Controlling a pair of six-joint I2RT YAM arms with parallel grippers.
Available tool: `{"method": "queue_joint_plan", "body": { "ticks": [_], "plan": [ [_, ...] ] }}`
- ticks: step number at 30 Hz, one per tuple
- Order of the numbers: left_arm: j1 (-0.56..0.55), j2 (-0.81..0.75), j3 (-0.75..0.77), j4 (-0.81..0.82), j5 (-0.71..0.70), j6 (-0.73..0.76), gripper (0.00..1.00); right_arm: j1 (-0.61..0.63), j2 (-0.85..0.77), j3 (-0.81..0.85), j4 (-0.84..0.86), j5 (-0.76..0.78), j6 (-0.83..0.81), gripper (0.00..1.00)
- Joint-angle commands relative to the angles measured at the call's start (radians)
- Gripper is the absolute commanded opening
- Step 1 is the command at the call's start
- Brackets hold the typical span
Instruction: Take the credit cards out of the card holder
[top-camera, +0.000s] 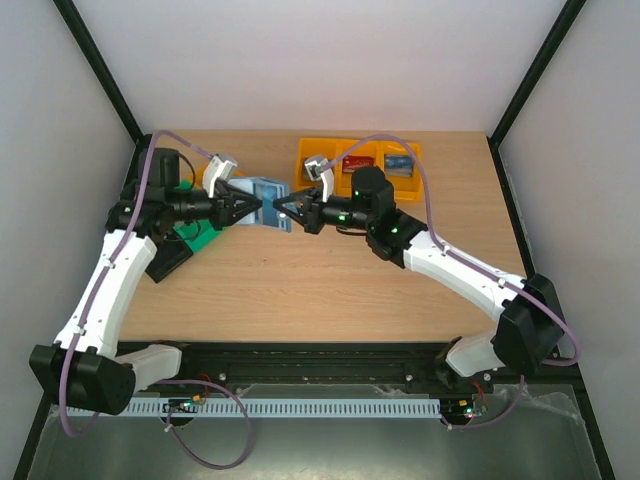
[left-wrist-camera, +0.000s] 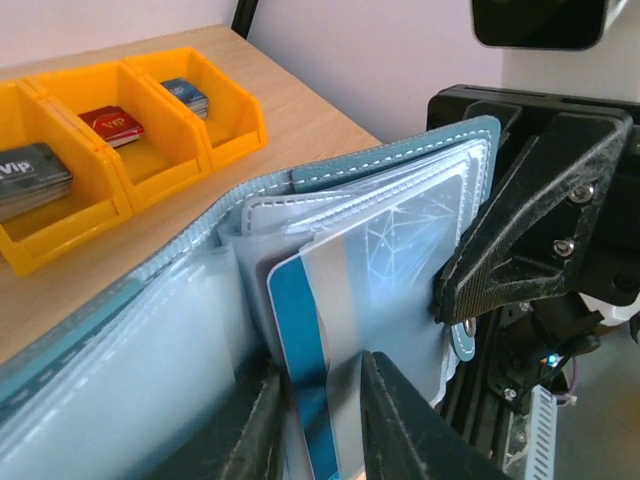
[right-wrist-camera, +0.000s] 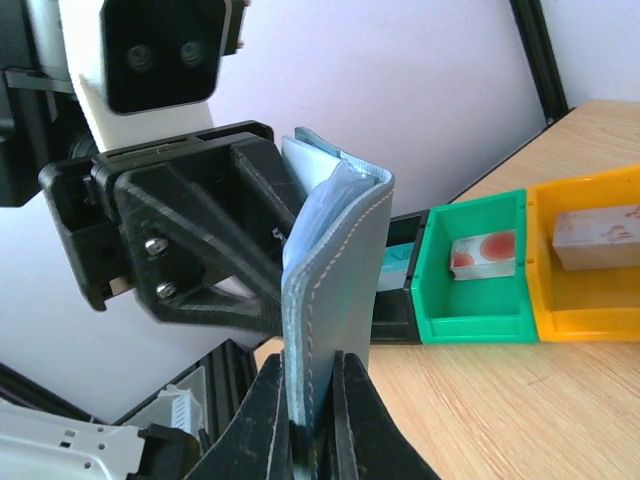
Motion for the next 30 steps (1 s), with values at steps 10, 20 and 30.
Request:
{"method": "queue_joint_plan", "body": {
  "ticks": [10, 20, 30],
  "plan": [
    [0.026, -0.007, 0.065, -0.187, 0.316, 0.201, 0.02, 0.002, -0.006, -0.022, 0.185, -0.126, 0.0, 0.05],
    [0.071, -0.017, 0.069, -0.233, 0.335, 0.256, 0.02, -0.015, -0.055, -0.075, 0.188, -0.187, -0.053, 0.2],
    [0.089, -0.024, 0.086, -0.302, 0.333, 0.339, 0.02, -0.028, -0.097, -0.076, 0.092, -0.216, -0.139, 0.16]
  ]
}}
